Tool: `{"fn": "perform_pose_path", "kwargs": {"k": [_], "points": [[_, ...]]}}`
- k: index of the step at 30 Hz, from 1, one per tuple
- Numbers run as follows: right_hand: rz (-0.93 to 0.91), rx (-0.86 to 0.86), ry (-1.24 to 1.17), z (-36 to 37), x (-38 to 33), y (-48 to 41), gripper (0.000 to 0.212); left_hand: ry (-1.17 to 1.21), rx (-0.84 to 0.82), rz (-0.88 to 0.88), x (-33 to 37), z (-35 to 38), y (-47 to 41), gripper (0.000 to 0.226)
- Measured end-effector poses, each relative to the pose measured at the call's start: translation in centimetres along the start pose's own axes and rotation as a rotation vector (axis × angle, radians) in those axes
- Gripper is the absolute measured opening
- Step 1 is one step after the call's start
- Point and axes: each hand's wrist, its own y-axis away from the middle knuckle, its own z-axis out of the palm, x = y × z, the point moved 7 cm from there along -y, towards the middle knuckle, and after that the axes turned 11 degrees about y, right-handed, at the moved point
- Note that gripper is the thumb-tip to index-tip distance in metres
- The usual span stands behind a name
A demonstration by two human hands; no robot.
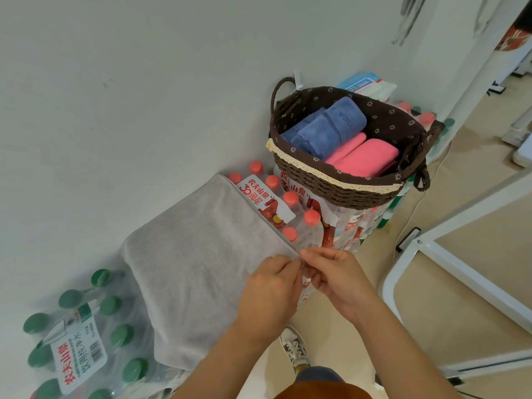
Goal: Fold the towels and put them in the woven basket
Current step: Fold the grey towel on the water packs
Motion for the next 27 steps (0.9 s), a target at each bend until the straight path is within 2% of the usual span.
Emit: {"fn": "perform_pose_path", "kwargs": {"k": [3,6,9,14,17,23,27], "points": [[-0.024,-0.023,0.019,-0.1,-0.4,0.1,0.006,0.135,-0.054,-0.044,0.3,-0.4,-0.2,0.024],[-0.014,-0.018,0.098,-0.5,-0.6,0.0,0.014,0.26,-0.076,-0.112,-0.6,-2.2,-1.2,0.02],[-0.03,-0.028,0.249,-0.4,-0.8,-0.1,0.018,0.109,-0.038,-0.079,-2.6,-4.7,-4.2,0.025],[-0.115,-0.022,0.471,-0.5,-1.6,-0.4,0.024,-0.258,-0.156,-0.213,-10.3,-8.2,-10.9,0.044],[-0.139,-0.037,0.583,-0.3,-1.6,-0.5,0.026,-0.444,-0.258,-0.17,-12.9,-8.5,-13.5,0.05],[-0.13,-0.047,0.69,-0.6,-1.4,-1.4,0.027,-0.652,-0.443,-0.047,-14.4,-7.1,-16.3,0.037],[-0.07,-0.043,0.63,-1.0,-1.3,-1.9,0.032,-0.709,-0.486,0.001,-15.0,-6.8,-17.4,0.031]]}}
